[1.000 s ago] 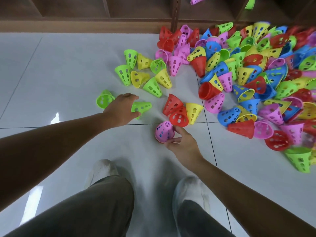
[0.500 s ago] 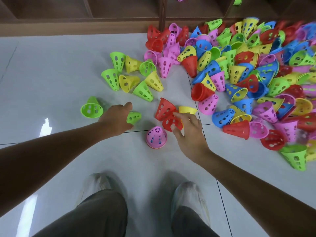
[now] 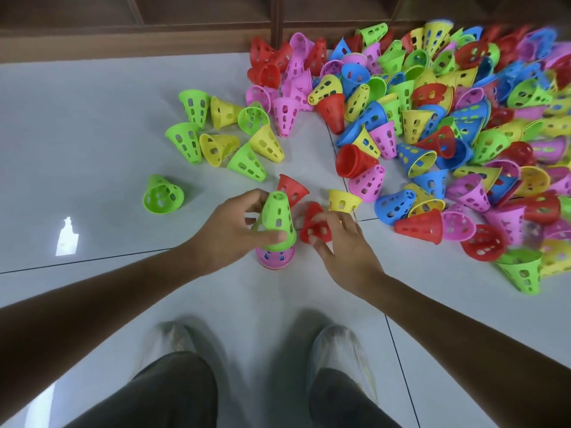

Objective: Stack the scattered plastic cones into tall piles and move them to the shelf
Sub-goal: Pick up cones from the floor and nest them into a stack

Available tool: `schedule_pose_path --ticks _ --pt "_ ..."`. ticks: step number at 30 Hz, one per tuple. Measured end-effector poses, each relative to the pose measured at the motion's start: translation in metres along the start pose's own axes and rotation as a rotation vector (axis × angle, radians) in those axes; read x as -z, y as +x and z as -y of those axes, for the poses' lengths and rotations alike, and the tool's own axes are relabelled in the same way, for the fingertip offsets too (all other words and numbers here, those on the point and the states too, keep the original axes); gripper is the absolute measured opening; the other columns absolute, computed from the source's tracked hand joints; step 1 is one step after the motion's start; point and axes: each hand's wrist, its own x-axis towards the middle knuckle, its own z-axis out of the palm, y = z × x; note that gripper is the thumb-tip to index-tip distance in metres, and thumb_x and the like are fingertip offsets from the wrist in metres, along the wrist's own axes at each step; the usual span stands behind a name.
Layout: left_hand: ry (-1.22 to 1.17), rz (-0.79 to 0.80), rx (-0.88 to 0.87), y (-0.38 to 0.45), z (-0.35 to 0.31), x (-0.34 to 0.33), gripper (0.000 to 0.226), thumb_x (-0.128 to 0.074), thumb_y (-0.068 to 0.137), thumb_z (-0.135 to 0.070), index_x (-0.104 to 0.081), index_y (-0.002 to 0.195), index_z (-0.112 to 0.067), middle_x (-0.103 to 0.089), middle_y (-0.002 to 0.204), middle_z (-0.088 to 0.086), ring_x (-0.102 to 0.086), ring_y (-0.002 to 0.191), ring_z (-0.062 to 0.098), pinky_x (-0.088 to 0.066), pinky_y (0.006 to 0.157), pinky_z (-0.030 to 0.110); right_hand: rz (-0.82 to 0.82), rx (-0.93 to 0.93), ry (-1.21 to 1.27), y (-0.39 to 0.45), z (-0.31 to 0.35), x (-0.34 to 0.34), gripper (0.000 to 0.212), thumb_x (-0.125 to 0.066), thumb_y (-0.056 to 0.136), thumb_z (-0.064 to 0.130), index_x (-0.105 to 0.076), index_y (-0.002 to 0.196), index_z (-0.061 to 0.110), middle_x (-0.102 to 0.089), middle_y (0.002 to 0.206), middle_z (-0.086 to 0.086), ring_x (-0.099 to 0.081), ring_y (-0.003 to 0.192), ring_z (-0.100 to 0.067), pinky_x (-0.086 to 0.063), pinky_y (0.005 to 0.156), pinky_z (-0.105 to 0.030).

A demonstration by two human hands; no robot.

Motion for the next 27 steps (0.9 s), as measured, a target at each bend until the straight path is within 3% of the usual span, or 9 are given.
schedule_pose_path --ticks 5,8,11,14,17,19,21,24,27 --pt "0.325 0.015 -0.055 -0.001 0.01 -0.019 0.049 -0.089 0.066 -0.021 -0.064 0.108 -0.028 -0.065 0.096 -0.018 -0.057 0.096 -0.003 -0.047 0.083 0.018 -0.041 -0.124 0.035 -0.008 -0.003 -0.003 0.026 -0.063 0.089 0.046 -0.05 0.106 0.03 -0.049 0.118 0.006 -0.055 0.101 -0.022 -0.05 0.086 -0.041" --pt "0.414 0.0 -0.103 0.002 0.014 -0.021 0.048 -0.087 0.067 -0.013 -0.065 0.109 -0.02 -0.063 0.092 -0.013 -0.053 0.091 0.004 -0.041 0.072 0.01 -0.022 -0.216 0.082 -0.008 0.004 -0.002 0.035 -0.068 0.086 0.042 -0.044 0.108 0.028 -0.049 0.113 0.003 -0.055 0.095 -0.021 -0.045 0.08 -0.033" --pt "0.554 0.023 -0.14 0.006 0.022 -0.02 0.053 -0.088 0.068 -0.021 -0.062 0.114 -0.021 -0.065 0.101 -0.004 -0.051 0.097 0.014 -0.043 0.082 0.025 0.025 -0.327 0.216 -0.003 0.011 0.003 0.055 -0.073 0.083 0.035 -0.037 0.123 0.026 -0.054 0.115 -0.001 -0.057 0.095 -0.021 -0.049 0.079 -0.033" --pt "0.561 0.08 -0.13 0.006 0.031 -0.014 0.059 -0.09 0.065 -0.031 -0.06 0.116 -0.025 -0.066 0.108 -0.007 -0.054 0.102 0.015 -0.045 0.087 0.03 -0.01 -0.538 0.59 0.0 0.018 0.012 0.065 -0.077 0.082 0.027 -0.038 0.133 0.026 -0.057 0.111 -0.001 -0.06 0.098 -0.019 -0.05 0.079 -0.029" --pt "0.512 0.068 -0.15 0.004 0.033 -0.003 0.059 -0.09 0.067 -0.033 -0.061 0.118 -0.025 -0.065 0.113 -0.014 -0.055 0.106 0.007 -0.044 0.09 0.022 -0.066 -0.676 1.076 -0.001 0.027 0.025 0.063 -0.077 0.08 0.014 -0.046 0.134 0.023 -0.057 0.125 -0.008 -0.065 0.107 -0.024 -0.05 0.101 -0.039" --pt "0.496 0.022 -0.153 0.002 0.032 0.009 0.053 -0.087 0.073 -0.035 -0.063 0.118 -0.023 -0.064 0.114 -0.014 -0.055 0.106 0.004 -0.04 0.088 0.01 -0.104 -0.626 1.245 -0.003 0.036 0.036 0.06 -0.075 0.08 0.004 -0.048 0.132 0.02 -0.063 0.124 -0.013 -0.07 0.097 -0.022 -0.051 0.1 -0.039" --pt "0.515 -0.041 -0.152 0.0 0.032 0.024 0.044 -0.079 0.08 -0.041 -0.063 0.117 -0.022 -0.065 0.114 -0.014 -0.057 0.107 0.002 -0.038 0.088 0.006 -0.125 -0.524 1.309 -0.005 0.049 0.043 0.058 -0.073 0.08 -0.003 -0.049 0.129 0.017 -0.071 0.11 -0.013 -0.073 0.092 -0.024 -0.051 0.099 -0.038" --pt "0.604 -0.194 -0.176 0.0 0.039 0.053 0.035 -0.071 0.088 -0.041 -0.062 0.117 -0.022 -0.064 0.117 -0.011 -0.057 0.112 0.007 -0.044 0.095 0.023 -0.149 -0.315 1.155 -0.005 0.068 0.042 0.053 -0.077 0.078 0.002 -0.056 0.125 0.016 -0.073 0.107 -0.011 -0.069 0.105 -0.026 -0.051 0.1 -0.035" --pt "0.729 -0.398 -0.177 0.001 0.047 0.083 0.039 -0.07 0.089 -0.037 -0.059 0.123 -0.02 -0.059 0.121 -0.002 -0.052 0.112 0.021 -0.043 0.095 0.033 -0.172 -0.169 0.985 -0.005 0.081 0.03 0.044 -0.079 0.078 0.002 -0.063 0.115 0.018 -0.073 0.103 -0.004 -0.067 0.093 -0.011 -0.052 0.082 -0.021"
